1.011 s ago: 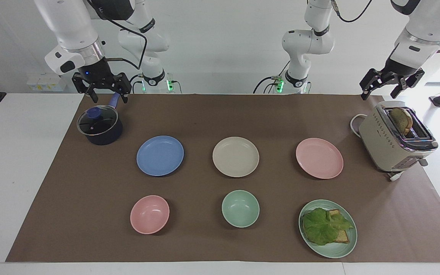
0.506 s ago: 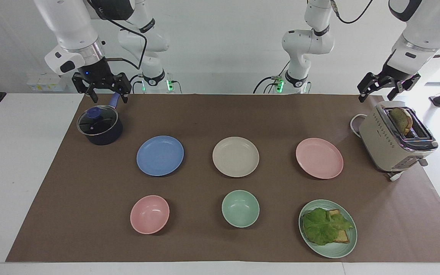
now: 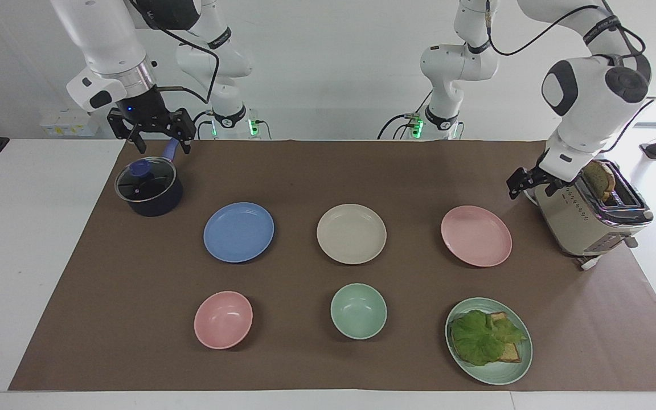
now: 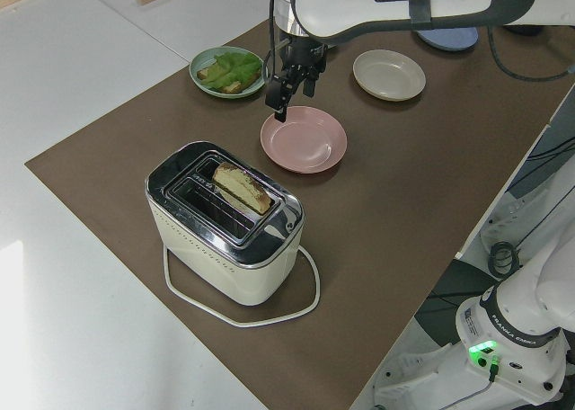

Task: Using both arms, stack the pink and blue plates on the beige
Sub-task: 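Reach the left gripper to the pink plate rim and grasp it, then slide the pink plate with the left gripper onto the beige plate, then release the pink plate and retract the left gripper while the right gripper reaches, then grasp the blue plate rim with the right gripper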

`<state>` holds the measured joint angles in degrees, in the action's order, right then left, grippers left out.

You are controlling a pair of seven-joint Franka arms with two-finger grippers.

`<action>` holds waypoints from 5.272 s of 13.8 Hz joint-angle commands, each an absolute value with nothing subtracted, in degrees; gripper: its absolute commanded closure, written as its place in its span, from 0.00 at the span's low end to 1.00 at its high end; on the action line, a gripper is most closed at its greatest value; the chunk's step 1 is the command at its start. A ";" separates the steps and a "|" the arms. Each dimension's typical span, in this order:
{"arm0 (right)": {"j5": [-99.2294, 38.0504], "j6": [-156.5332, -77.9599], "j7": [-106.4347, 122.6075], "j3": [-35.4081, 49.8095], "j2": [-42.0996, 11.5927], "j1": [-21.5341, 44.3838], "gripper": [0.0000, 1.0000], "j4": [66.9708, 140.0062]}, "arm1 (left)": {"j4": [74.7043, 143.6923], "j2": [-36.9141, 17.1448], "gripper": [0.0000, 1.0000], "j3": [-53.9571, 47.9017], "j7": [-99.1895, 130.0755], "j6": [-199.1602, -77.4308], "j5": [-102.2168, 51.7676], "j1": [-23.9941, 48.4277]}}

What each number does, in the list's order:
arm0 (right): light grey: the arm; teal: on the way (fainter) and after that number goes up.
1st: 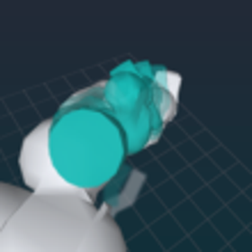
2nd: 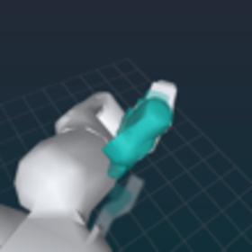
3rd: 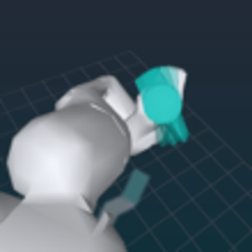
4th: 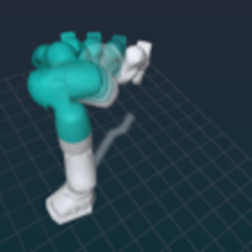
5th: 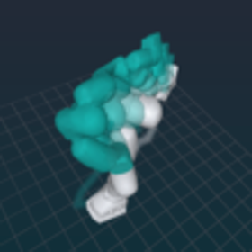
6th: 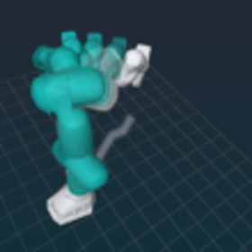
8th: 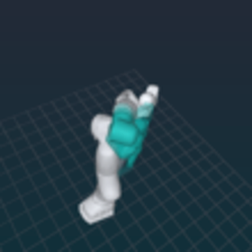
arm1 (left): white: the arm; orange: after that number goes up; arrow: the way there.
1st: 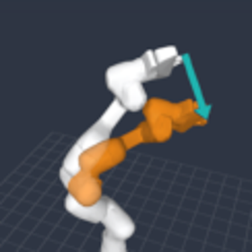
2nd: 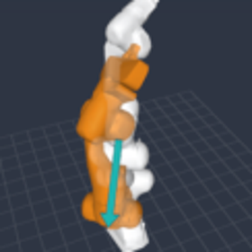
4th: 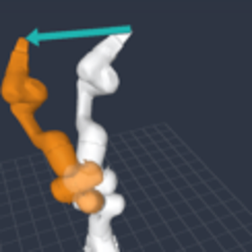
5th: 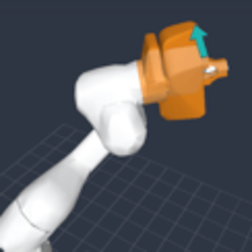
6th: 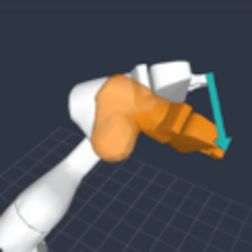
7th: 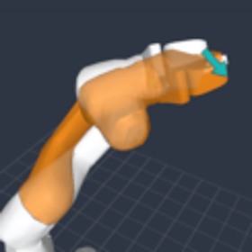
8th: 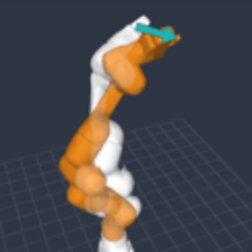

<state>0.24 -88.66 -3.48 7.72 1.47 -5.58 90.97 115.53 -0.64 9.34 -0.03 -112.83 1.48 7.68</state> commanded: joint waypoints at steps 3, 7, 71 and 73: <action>-0.79 -89.38 -3.25 7.91 2.81 -6.06 0.00 92.46 | 119.97 -6.67 0.00 9.05 0.35 -120.67 1.05 7.03; -0.79 -89.30 -3.16 7.91 2.81 -6.06 0.00 92.46 | 123.12 -8.87 0.00 9.05 1.14 -124.44 -2.18 4.58; -0.79 -133.92 -1.05 7.91 -7.73 -6.06 0.00 123.91 | 87.19 0.79 0.00 2.11 2.29 -85.61 -0.70 6.15; -0.79 -136.75 -1.05 7.91 -8.52 -6.15 0.00 125.94 | 87.19 0.79 0.00 2.02 2.29 -85.61 -0.70 6.15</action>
